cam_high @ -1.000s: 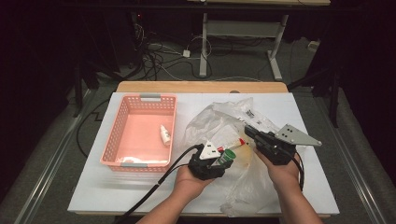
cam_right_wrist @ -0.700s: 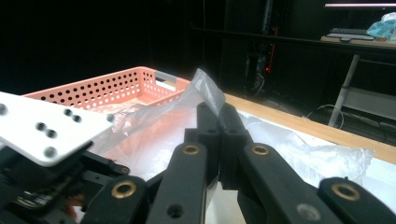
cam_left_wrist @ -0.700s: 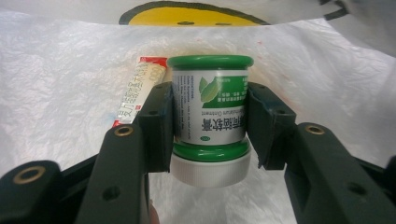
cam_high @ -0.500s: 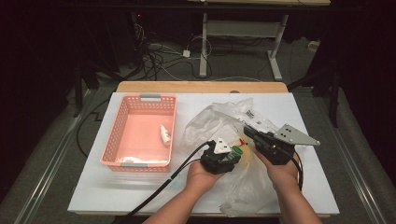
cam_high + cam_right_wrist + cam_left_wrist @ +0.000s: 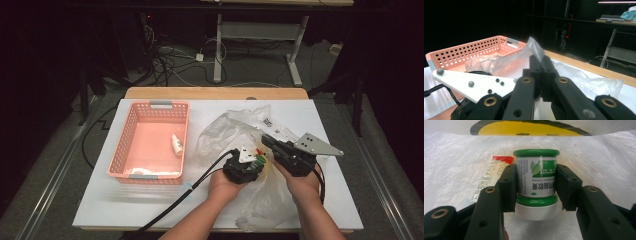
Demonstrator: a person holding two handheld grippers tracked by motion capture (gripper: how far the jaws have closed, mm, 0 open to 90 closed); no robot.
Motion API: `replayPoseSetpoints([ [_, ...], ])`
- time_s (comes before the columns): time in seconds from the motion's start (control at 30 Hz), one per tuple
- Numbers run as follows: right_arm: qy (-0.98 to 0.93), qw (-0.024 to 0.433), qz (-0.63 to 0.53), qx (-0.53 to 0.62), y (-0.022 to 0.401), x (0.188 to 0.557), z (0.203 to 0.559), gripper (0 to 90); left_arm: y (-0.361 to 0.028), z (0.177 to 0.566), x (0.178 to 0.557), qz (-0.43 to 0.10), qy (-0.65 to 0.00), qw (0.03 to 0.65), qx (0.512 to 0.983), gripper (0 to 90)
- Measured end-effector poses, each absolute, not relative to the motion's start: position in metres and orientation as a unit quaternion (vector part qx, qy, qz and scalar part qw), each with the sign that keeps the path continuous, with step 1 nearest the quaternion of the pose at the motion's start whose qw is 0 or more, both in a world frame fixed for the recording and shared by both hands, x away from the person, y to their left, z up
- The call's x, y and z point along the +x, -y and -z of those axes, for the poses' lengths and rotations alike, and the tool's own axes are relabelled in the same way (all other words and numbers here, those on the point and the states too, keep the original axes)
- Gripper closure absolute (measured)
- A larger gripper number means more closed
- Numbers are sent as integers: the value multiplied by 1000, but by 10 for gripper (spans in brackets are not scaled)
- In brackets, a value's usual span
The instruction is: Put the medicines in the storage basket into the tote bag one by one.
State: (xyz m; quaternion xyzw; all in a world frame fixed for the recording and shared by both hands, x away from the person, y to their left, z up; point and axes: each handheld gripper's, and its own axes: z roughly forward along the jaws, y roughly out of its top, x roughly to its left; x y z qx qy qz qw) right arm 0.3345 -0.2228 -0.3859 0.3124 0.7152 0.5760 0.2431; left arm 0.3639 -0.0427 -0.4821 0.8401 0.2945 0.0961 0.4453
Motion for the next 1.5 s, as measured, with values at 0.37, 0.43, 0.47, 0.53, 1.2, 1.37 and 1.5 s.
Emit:
replayPoseSetpoints([
  [0.37,-716,245,-574,312,222,334,386,900,41,483,368,-84,-308,441,839,477],
  [0.43,-717,243,-575,312,222,334,386,900,41,483,369,-84,-309,441,839,447],
  [0.47,-717,243,-575,312,222,334,386,900,41,483,369,-84,-310,440,839,435],
  [0.53,-716,243,-575,312,223,335,386,900,41,483,369,-83,-310,439,839,405],
  [1.2,-715,245,-575,312,224,334,385,900,15,474,336,-41,-294,466,834,270],
  [1.37,-716,245,-575,312,224,334,385,900,1,472,321,-40,-289,467,835,202],
  [1.5,-716,245,-575,312,223,334,386,900,-10,466,311,-37,-282,474,833,173],
])
